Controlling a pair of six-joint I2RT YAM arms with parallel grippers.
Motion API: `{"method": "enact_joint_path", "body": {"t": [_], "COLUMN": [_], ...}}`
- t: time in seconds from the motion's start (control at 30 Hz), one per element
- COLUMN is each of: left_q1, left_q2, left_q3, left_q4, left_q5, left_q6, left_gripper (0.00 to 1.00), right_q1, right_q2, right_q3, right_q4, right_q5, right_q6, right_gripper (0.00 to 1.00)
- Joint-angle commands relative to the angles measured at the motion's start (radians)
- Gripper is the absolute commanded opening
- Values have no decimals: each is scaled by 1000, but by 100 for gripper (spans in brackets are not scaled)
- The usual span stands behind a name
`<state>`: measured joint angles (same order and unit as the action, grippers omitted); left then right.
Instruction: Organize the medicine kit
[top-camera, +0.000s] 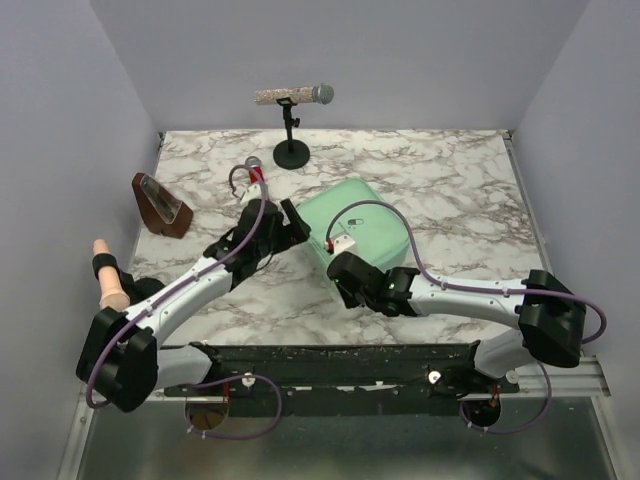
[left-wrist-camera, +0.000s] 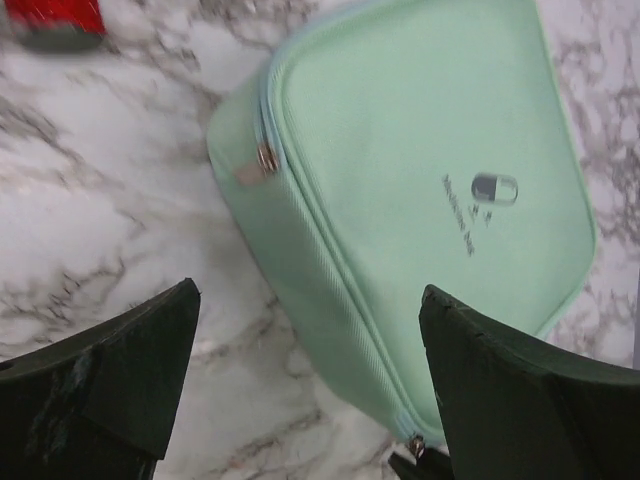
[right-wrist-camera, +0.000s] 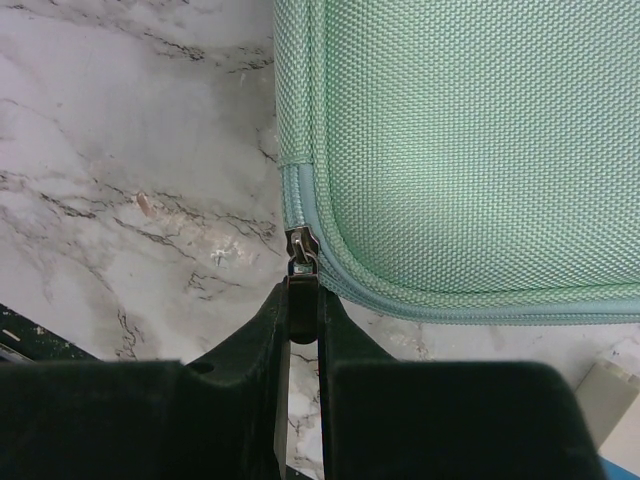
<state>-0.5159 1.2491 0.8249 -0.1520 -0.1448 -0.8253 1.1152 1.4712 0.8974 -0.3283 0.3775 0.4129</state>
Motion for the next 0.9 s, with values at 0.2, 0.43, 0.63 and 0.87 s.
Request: {"method": "enact_joint_path", "body": {"t": [0.2, 0.43, 0.63, 0.87], "left_q1": [-220, -220, -194, -170], "left_q2": [131, 249, 312, 352], "left_q3": [-7, -23, -43, -23], "left_q4": [94, 34, 63, 60], "left_q5": [4, -29, -36, -35], "left_q6": [-112, -89, -78, -60], "left_gripper": [99, 81, 32, 1], "right_q1": [-8, -8, -6, -8], "right_q2": [47, -3, -81, -150], "right_q3": [15, -23, -115, -172], "right_q4": [12, -57, -109, -147], "right_q5": [-54, -3, 14, 35], "right_q6": [-36, 21, 105, 158], "right_gripper": [1, 1, 1, 1]}}
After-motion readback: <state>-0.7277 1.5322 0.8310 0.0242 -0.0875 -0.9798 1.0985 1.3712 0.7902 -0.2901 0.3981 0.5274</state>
